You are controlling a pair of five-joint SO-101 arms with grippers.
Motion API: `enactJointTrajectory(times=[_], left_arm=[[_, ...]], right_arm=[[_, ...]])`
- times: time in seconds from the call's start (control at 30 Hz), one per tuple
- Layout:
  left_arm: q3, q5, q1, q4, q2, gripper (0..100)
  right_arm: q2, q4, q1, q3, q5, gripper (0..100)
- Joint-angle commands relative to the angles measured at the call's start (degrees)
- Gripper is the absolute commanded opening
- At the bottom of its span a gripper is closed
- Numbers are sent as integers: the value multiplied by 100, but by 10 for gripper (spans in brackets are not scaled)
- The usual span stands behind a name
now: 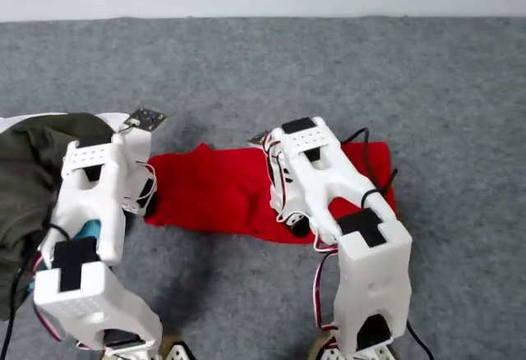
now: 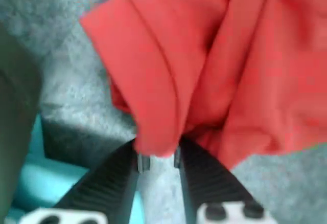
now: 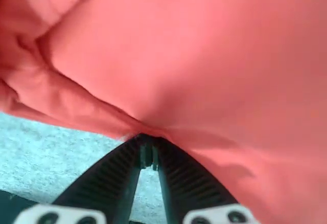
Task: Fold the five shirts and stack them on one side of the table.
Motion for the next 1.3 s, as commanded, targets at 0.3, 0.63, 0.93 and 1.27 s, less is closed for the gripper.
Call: enactJointTrajectory(times=[0.3, 0.63, 0.93, 1.27], left_arm=[[-321, 79, -18, -132, 176, 93], [-277, -97, 26, 747, -1196, 34], [-145, 316, 0, 1073, -3042, 96], [365, 316, -26, 1389, -3147, 137]], right_arm=[[-549, 163, 541, 396, 114, 9], [-2413, 743, 470, 387, 97, 9], [-3248, 980, 523, 396, 70, 9], [-3240, 637, 875, 440, -273, 9]])
